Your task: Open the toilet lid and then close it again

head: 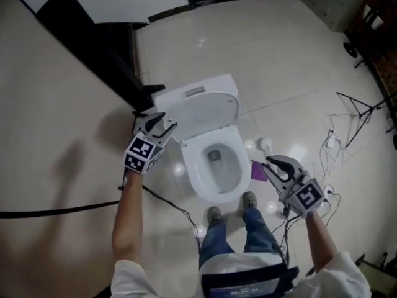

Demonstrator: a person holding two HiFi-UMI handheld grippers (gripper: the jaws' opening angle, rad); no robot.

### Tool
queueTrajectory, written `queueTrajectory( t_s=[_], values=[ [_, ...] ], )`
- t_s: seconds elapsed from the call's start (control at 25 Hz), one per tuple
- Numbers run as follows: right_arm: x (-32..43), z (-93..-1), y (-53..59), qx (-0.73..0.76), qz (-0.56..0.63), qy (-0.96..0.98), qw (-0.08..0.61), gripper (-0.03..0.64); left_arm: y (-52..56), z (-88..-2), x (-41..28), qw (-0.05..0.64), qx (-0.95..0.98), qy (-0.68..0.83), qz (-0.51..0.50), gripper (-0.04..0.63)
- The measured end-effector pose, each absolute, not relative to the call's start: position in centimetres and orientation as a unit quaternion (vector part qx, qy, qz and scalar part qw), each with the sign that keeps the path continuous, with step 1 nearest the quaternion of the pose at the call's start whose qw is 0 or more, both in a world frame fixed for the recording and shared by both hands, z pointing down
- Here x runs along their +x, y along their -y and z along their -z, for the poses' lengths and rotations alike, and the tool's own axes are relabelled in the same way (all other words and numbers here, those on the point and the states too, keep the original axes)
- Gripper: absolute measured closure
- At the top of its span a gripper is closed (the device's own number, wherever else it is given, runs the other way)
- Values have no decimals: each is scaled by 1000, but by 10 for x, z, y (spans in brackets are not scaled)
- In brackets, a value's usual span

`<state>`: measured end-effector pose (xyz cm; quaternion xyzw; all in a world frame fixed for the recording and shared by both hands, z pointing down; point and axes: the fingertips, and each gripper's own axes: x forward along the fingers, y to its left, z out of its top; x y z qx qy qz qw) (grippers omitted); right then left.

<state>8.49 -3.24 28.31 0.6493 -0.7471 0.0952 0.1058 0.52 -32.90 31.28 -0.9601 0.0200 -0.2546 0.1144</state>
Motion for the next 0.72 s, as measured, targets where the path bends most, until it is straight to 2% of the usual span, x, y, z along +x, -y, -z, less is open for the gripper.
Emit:
queueTrajectory(
  t_s=[0.24, 0.44, 0.56, 0.64, 0.68, 0.72],
  values=[
    [46, -316, 56, 661, -115, 736, 93, 532, 376, -378, 44, 141, -940, 53, 307, 399],
    [33, -328, 66, 648, -115, 746, 98, 532, 384, -398, 72, 163, -920, 96, 344, 399],
    [38, -332, 64, 654, -118, 742, 86, 532, 380, -403, 81, 152, -911, 124, 363, 403],
    [42, -332, 61, 655, -115, 742, 83, 532, 376, -409, 81, 137, -903, 140, 383, 456],
    [44, -331, 58, 655, -113, 743, 82, 532, 374, -410, 79, 128, -901, 145, 388, 549],
    [45, -331, 55, 655, -113, 743, 83, 532, 371, -409, 77, 120, -900, 151, 390, 558]
  ],
)
